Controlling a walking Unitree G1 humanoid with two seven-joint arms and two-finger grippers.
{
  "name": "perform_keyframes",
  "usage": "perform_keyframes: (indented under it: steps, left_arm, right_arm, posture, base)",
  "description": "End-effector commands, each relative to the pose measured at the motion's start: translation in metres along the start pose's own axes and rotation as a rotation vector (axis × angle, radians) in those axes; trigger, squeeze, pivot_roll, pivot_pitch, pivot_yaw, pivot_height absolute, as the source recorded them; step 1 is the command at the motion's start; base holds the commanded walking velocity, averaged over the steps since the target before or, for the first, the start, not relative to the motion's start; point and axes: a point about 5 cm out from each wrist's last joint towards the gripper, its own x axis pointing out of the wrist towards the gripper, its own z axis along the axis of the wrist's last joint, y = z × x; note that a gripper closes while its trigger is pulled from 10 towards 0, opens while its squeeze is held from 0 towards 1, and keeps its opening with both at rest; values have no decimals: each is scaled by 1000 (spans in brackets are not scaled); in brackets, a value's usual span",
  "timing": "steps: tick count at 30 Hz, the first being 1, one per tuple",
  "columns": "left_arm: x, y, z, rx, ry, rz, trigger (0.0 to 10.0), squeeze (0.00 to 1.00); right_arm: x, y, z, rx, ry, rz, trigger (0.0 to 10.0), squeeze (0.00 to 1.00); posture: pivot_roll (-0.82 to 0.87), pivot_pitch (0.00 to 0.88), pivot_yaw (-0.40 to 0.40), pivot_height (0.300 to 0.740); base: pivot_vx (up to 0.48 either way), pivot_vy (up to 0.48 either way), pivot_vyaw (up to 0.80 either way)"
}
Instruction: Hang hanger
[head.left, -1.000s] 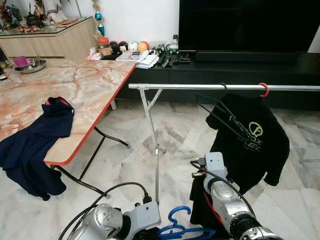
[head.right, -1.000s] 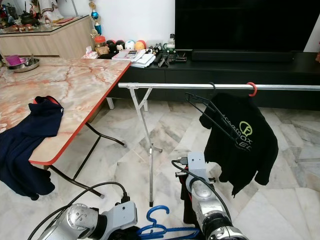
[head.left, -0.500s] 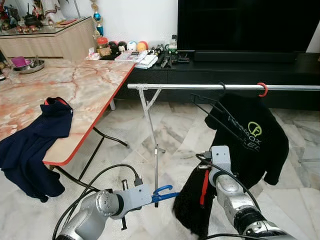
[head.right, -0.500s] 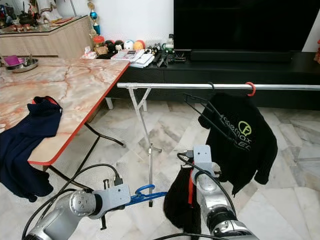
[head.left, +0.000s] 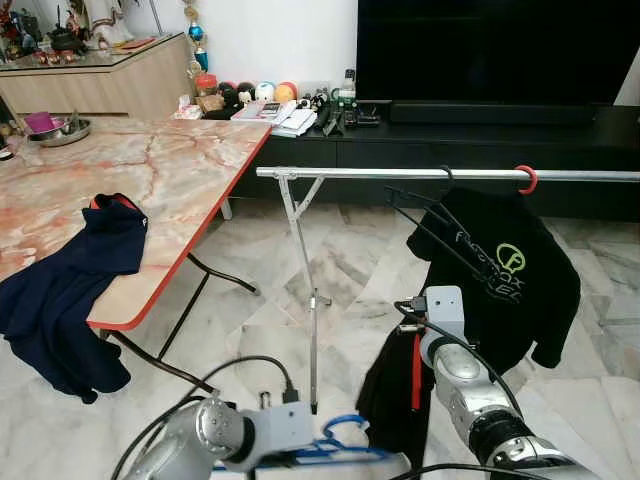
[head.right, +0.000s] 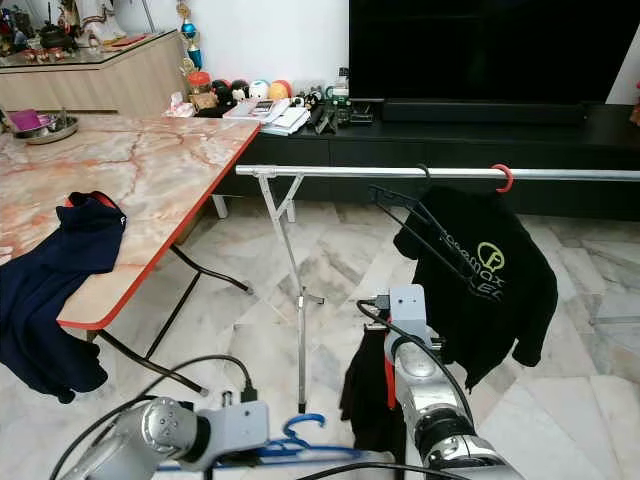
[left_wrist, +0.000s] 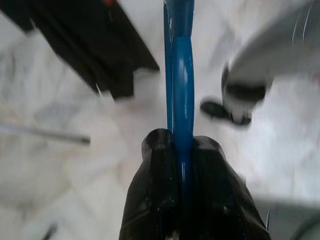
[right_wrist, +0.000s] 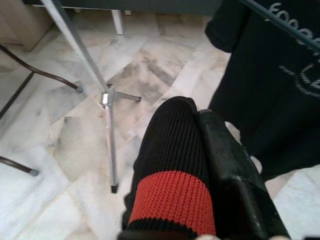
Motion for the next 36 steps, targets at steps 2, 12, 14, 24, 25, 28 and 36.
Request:
perform_keyframes:
  steps: [2,12,14,24,25,28,36]
  left_arm:
    - [-5,12,5,0,-33,80,10000,0]
    - [-4,28,10,-33,-79,254,10000,0]
    - [-4,28,10,-37,-88,258,10000,0]
    - [0,30,15,-79,-146,314,10000,0]
    - [-1,33,15,-76,-144,335,10000,0]
    - [-3,39,15,-68,-137,387,10000,0]
    - [-6,48,14,-87,-150,444,10000,0]
  right_arm:
    - [2,5,9,12,-29,12,10000,0]
    - [1,3,5,11,-17,9,10000,0]
    - [1,3,4,11,-16,9,10000,0]
    - [1,5,4,14,-12,16,10000,0]
    - [1,5,4,13,-12,15,10000,0]
    - [1,4,4,12,-12,13,10000,0]
    - [1,2,4,13,-12,6,10000,0]
  posture:
    - [117,0,12,740]
    - [115,0,8,740]
    - [116,0,8,740]
    - [115,0,5,740]
    - [115,0,5,740]
    - [116,0,4,740]
    - [115,0,4,740]
  base:
    - [0,0,0]
    - [0,0,0]
    - [0,0,0]
    - [0,0,0]
    - [0,0,0]
    - [0,0,0]
    - [0,0,0]
